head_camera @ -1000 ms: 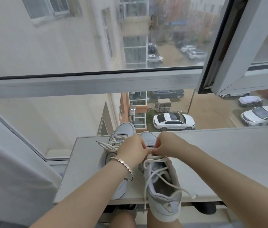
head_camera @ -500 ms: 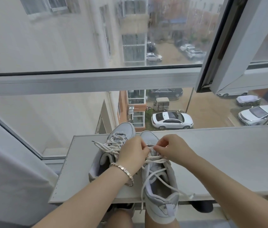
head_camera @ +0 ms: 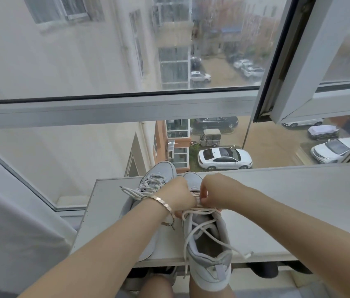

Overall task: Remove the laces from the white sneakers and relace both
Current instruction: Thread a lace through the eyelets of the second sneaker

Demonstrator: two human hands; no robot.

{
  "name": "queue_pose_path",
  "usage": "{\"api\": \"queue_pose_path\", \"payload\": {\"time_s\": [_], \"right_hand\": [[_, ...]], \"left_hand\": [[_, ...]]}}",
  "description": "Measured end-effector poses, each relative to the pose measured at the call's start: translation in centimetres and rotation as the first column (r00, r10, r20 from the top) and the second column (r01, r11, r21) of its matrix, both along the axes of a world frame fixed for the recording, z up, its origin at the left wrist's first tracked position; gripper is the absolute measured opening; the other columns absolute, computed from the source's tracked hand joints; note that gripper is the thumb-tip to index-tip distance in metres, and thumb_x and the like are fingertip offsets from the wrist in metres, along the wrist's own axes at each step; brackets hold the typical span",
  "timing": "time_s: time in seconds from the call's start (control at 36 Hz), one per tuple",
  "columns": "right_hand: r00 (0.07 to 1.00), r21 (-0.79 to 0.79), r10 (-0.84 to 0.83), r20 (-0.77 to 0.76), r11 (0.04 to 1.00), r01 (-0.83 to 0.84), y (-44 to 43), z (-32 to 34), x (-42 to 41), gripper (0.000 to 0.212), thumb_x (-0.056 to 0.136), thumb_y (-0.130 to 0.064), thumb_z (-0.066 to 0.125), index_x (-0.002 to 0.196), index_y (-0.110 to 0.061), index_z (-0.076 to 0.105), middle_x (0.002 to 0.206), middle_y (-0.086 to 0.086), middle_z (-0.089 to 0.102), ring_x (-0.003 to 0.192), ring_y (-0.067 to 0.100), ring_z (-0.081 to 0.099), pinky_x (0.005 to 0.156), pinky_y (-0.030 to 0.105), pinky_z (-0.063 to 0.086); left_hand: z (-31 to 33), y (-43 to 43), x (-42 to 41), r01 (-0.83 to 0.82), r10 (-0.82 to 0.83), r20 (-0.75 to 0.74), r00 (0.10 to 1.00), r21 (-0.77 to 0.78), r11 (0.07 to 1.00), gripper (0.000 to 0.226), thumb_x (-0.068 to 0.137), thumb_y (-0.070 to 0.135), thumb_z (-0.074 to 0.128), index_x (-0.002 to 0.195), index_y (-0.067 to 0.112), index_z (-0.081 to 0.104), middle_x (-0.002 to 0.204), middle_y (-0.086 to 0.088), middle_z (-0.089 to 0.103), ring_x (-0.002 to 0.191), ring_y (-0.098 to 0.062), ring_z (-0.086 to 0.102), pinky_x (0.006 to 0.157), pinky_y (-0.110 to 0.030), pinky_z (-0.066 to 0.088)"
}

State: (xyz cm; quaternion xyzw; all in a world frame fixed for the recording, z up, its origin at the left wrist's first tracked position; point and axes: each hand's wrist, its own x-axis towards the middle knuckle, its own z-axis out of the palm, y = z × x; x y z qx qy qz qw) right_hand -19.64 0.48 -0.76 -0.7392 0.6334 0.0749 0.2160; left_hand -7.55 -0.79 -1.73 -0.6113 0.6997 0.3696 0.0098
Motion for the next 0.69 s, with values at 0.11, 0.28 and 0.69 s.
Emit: {"api": "queue_pose_path", "payload": {"time_s": [0.11, 0.28, 0.69], "right_hand": [[0.980, -0.032, -0.064, 0.187, 0.997, 0.071, 0.5, -0.8, -1.4, 0.024, 0.091, -0.019, 0.053, 0.090, -0.002, 0.070, 0.064, 0.004, 0.065, 0.047, 0.006, 0.046, 0.049, 0.015, 0.037], [0.948, -0.021, -0.108, 0.299, 0.993, 0.119, 0.8, -1.3, -2.0, 0.015, 0.090, -0.021, 0.059, 0.094, -0.011, 0.069, 0.081, 0.007, 0.071, 0.049, 0.004, 0.052, 0.045, 0.005, 0.036], [0.998, 0.062, 0.054, 0.044, 0.996, -0.057, 0.1, -0.9, -1.9, 0.026, 0.095, -0.013, 0.045, 0.075, -0.004, 0.060, 0.094, 0.018, 0.070, 0.054, 0.013, 0.050, 0.053, 0.018, 0.039]], "left_hand": [[-0.6, 0.1, 0.8, -0.124, 0.132, -0.123, 0.984, 0.067, 0.990, 0.011, 0.090, 0.008, 0.054, 0.089, 0.002, 0.062, 0.077, -0.014, 0.062, 0.066, -0.023, 0.059, 0.073, -0.034, 0.056], [-3.0, 1.8, 0.9, -0.186, 0.154, -0.151, 0.977, -0.236, 0.954, 0.021, 0.095, 0.008, 0.041, 0.076, 0.014, 0.048, 0.072, -0.005, 0.047, 0.065, -0.019, 0.042, 0.058, -0.026, 0.032], [-2.2, 2.8, 0.9, -0.189, 0.104, -0.359, 0.928, -0.208, 0.960, 0.006, 0.091, 0.024, 0.055, 0.091, 0.027, 0.049, 0.086, 0.003, 0.058, 0.071, -0.012, 0.055, 0.066, -0.028, 0.048]]}}
